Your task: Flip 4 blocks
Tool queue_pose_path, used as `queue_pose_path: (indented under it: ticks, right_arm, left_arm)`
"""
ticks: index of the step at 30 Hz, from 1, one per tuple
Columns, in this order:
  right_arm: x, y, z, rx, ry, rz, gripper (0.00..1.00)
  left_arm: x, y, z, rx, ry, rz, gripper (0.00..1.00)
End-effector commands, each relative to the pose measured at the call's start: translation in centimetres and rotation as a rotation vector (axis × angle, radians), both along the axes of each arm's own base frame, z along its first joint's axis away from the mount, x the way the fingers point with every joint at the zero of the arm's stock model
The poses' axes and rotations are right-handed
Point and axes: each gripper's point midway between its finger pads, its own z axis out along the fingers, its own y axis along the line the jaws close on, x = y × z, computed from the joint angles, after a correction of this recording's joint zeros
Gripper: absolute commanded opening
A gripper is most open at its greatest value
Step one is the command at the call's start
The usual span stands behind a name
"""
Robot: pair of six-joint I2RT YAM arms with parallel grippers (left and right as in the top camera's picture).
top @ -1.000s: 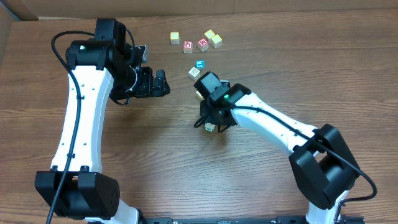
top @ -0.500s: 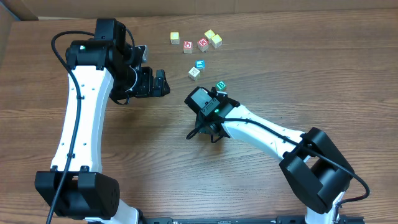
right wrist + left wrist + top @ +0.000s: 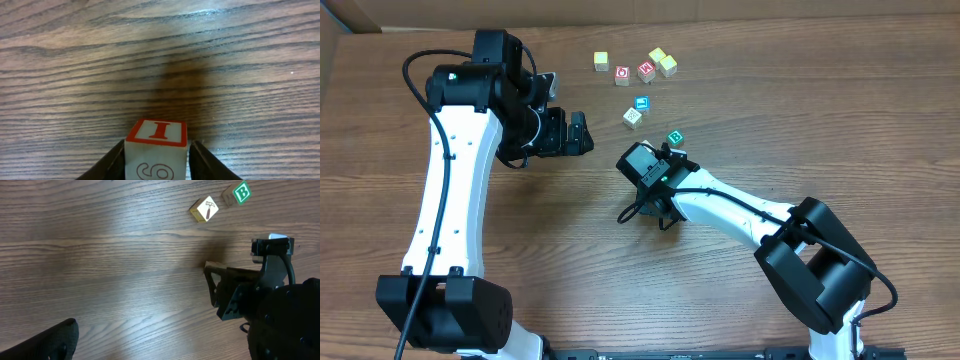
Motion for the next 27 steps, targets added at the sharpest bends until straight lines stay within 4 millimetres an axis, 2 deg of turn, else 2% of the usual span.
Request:
queue_pose_path:
  ticks: [1,9,17,27]
  right_arm:
    - [0.2,-0.2,0.0,-0.016,-0.014,0.008,0.39]
    - [0.3,-0.1,0.2,-0.052,-0.027,0.148,0.38]
    - [0.4,0.0,0.3,-0.050,-0.030,0.150,0.35]
    - [1.4,1.1,2.7,-0.019,-0.066,0.149,0.33]
  left_arm:
    - [0.5,-0.5,0.6,-0.020,-0.018,-0.003,1.00]
    - [0.5,-0.6,0.6,-0.020,-0.019,-0.003,1.00]
    - [0.5,-0.5,0.6,-0.020,-0.018,-0.003,1.00]
    - [0.5,-0.5,0.6,-0.020,-0.019,-0.003,1.00]
